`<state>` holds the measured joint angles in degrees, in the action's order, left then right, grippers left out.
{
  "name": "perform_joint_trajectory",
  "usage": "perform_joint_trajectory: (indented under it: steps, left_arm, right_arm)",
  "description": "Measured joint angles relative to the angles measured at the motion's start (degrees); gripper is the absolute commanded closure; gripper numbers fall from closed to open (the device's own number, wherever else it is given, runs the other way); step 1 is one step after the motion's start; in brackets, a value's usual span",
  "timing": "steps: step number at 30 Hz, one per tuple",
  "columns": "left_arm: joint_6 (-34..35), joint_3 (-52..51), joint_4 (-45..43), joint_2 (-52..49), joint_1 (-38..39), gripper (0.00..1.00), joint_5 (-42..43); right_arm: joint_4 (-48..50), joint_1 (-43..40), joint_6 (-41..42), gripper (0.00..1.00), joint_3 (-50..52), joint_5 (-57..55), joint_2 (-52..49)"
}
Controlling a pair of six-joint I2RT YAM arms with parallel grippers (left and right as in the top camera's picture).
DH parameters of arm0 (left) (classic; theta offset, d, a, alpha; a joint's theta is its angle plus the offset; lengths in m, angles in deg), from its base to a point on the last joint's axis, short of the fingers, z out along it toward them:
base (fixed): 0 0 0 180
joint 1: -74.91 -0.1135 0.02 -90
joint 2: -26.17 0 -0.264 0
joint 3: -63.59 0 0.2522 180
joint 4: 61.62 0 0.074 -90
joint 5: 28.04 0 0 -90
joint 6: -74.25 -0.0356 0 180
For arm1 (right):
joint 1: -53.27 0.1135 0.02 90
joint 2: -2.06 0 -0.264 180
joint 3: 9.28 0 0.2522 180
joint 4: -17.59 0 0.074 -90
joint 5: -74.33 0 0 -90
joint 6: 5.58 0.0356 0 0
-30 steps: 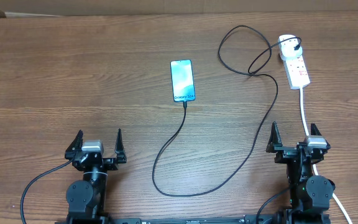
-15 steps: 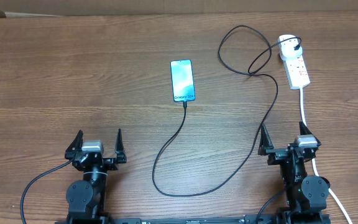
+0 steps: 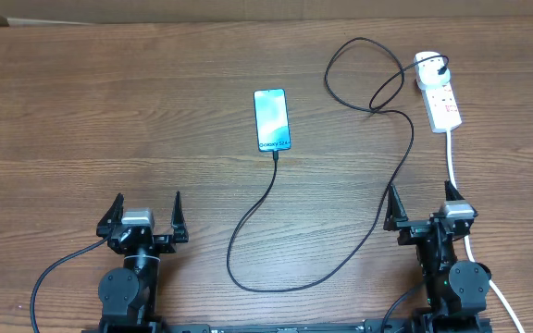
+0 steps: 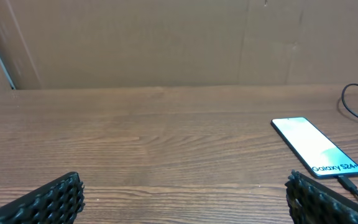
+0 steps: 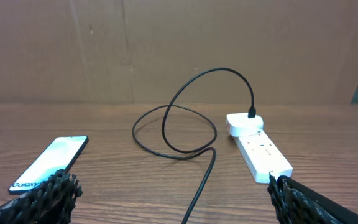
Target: Plug charger to phone and switch on socket
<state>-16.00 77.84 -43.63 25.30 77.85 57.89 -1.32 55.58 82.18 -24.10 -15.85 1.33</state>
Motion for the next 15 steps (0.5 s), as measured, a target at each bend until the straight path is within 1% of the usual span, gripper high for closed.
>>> perform_joint_trajectory:
  steps: [15]
  left_arm:
    - [0.0, 0.0, 0.0, 0.0, 0.0, 0.00, 0.0]
  right_arm:
    - [0.0, 0.0, 0.8, 0.00, 0.0, 0.0, 0.0]
